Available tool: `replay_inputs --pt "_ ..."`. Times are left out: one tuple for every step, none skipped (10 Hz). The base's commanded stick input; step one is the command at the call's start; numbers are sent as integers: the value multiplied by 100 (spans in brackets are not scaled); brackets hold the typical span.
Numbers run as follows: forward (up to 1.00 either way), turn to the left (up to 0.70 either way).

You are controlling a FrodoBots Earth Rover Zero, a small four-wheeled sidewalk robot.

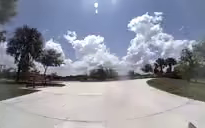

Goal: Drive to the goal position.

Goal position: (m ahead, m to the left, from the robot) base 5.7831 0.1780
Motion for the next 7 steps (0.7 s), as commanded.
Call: replay_inputs --pt "85 -1" --pt "85 -1" --pt "85 -1" --pt "85 -1" --pt "85 -1" --pt "85 -1" --pt "85 -1"
